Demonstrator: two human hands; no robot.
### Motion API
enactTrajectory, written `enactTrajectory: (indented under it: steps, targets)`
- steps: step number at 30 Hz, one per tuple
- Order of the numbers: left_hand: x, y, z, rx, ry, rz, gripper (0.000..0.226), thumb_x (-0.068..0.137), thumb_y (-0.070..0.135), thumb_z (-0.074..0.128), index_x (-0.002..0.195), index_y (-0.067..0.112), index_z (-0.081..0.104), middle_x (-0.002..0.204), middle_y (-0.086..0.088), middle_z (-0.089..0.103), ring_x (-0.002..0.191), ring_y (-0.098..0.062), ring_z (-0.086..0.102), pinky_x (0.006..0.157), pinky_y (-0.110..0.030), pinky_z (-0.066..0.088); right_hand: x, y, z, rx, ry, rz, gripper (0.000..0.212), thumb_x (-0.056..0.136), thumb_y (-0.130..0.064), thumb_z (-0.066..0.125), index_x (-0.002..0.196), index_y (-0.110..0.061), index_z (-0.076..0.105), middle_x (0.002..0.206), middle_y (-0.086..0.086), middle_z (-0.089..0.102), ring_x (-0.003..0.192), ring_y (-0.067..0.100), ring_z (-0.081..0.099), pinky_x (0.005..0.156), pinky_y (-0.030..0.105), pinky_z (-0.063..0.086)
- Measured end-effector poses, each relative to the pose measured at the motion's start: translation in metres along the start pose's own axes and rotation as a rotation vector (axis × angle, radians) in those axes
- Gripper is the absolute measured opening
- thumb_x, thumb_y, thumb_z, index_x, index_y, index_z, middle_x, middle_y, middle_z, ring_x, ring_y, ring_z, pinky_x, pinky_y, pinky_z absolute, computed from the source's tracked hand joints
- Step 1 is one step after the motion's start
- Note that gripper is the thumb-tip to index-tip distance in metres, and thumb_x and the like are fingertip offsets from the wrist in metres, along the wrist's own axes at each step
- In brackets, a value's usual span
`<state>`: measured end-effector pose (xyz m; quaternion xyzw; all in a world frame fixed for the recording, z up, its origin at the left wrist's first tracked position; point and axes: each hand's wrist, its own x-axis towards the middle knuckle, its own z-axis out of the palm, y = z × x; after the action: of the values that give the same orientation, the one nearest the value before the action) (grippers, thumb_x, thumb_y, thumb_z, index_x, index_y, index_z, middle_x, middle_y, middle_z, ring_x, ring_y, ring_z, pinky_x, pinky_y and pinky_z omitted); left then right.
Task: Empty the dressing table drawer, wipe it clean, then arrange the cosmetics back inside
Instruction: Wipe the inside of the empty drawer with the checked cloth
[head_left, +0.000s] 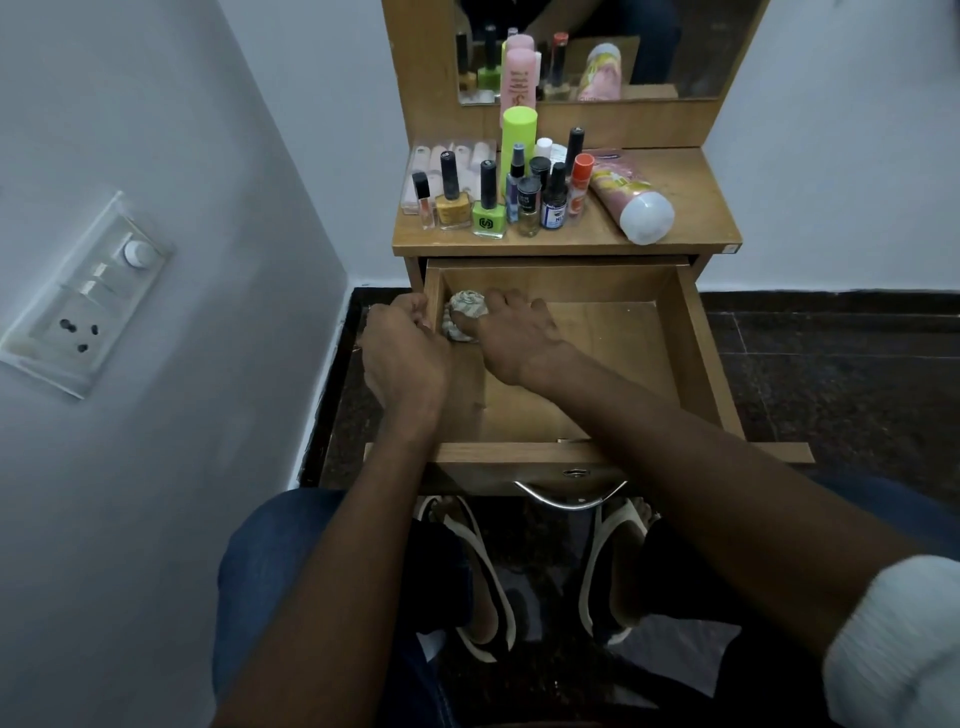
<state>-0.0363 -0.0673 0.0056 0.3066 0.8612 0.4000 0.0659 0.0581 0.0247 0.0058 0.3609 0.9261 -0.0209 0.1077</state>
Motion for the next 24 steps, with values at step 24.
enactTrajectory:
  steps: [24]
  targets:
    - [-0.018, 0.012, 0.012, 0.338, -0.393, 0.536, 0.029, 0.090, 0.011, 0.074, 0.118, 0.019, 0.078, 0.126, -0.006, 0.068, 0.124, -0.025, 0.057, 0.111, -0.038, 0.043, -0.060, 0.114, 0.016, -0.308, 0.130, 0.305, 0.017, 0.101, -0.020, 0.054, 0.112, -0.025, 0.066, 0.114, 0.002, 0.070, 0.118, 0.027, 0.051, 0.098, 0.044, 0.032]
